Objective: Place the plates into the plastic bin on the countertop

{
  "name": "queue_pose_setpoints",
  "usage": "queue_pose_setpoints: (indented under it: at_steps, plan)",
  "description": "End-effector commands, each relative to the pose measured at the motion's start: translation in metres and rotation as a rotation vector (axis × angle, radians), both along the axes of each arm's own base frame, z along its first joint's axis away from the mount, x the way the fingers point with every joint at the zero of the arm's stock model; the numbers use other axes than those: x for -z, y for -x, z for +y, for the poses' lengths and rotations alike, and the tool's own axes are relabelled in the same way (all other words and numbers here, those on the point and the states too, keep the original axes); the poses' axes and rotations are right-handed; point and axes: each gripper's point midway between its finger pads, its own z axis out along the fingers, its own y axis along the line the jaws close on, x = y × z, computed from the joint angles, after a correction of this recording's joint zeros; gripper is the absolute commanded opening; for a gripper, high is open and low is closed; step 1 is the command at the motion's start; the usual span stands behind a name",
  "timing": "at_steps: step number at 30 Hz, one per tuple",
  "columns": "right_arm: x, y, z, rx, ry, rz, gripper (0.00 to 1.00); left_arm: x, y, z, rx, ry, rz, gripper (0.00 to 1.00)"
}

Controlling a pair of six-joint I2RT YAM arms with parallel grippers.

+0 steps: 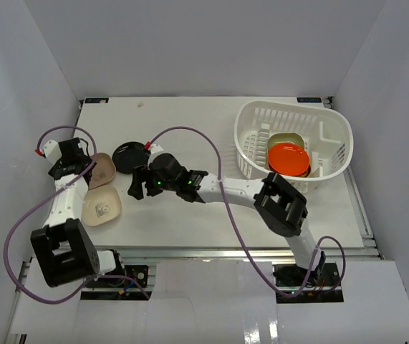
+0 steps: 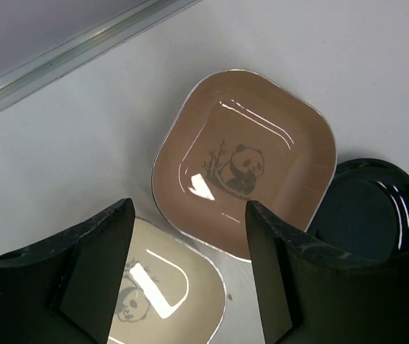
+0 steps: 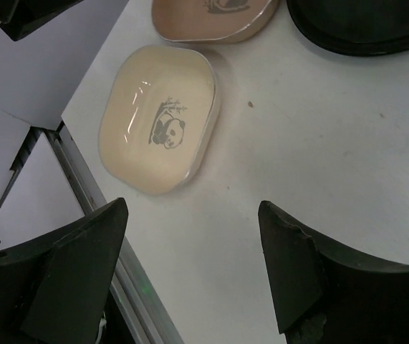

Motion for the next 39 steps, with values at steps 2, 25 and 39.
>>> queue_pose_setpoints:
  at_steps: [2, 25, 39]
  plan:
    - [0.009, 0.010, 0.047, -0.039, -0.057, 0.101, 0.80, 0.007, -0.010, 0.015, 0.038, -0.011, 0.088, 0.74]
    - [0.080, 0.012, 0.040, 0.048, 0.050, 0.114, 0.08, 0.095, -0.016, 0.021, 0.113, 0.153, 0.328, 0.48]
    - [-0.143, -0.067, -0.209, 0.539, -0.020, -0.416, 0.08, 0.053, 0.001, 0.020, 0.055, 0.103, 0.209, 0.00]
